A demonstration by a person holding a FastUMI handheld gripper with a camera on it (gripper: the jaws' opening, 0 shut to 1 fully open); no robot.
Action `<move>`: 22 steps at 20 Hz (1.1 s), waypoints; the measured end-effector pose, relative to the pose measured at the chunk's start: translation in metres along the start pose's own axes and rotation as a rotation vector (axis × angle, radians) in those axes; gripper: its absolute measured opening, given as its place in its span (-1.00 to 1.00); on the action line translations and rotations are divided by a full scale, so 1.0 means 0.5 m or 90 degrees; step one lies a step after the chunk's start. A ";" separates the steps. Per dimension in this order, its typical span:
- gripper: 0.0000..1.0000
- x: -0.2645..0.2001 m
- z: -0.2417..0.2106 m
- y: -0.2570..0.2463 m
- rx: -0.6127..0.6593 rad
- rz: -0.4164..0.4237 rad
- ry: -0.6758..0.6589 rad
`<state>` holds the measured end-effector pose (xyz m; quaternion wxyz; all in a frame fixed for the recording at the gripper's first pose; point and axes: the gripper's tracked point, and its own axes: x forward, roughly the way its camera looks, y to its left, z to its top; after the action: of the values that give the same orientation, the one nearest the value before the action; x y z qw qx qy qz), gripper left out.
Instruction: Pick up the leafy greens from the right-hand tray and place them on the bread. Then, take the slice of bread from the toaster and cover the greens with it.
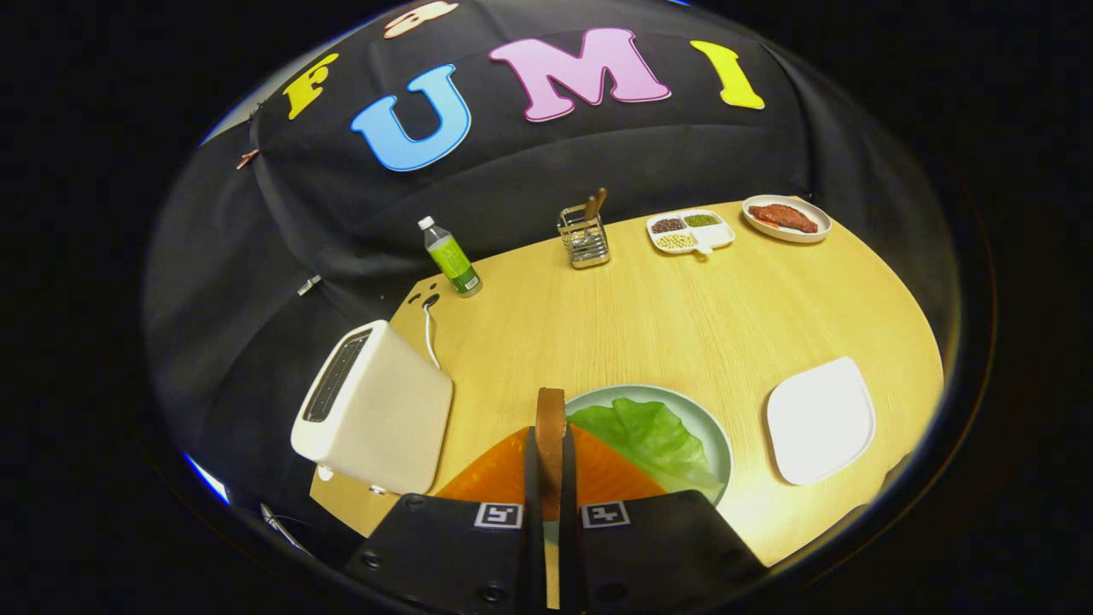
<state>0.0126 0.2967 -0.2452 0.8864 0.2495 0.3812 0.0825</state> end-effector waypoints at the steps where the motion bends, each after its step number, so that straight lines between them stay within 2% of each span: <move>1: -0.79 0.008 -0.009 -0.018 -0.007 -0.011 0.006; 6: -0.79 0.030 -0.029 -0.105 -0.072 -0.071 0.028; 12: -0.77 0.063 -0.067 -0.159 -0.114 -0.123 0.057; 14: -0.71 0.073 -0.075 -0.169 -0.135 -0.135 0.063; 16: -0.57 0.077 -0.079 -0.182 -0.148 -0.148 0.069; 19: -0.22 0.077 -0.075 -0.197 -0.151 -0.165 0.071; 22: -0.22 0.078 -0.072 -0.204 -0.165 -0.171 0.074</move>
<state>0.0095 0.2355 -0.3426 0.8907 0.0753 0.4476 0.0262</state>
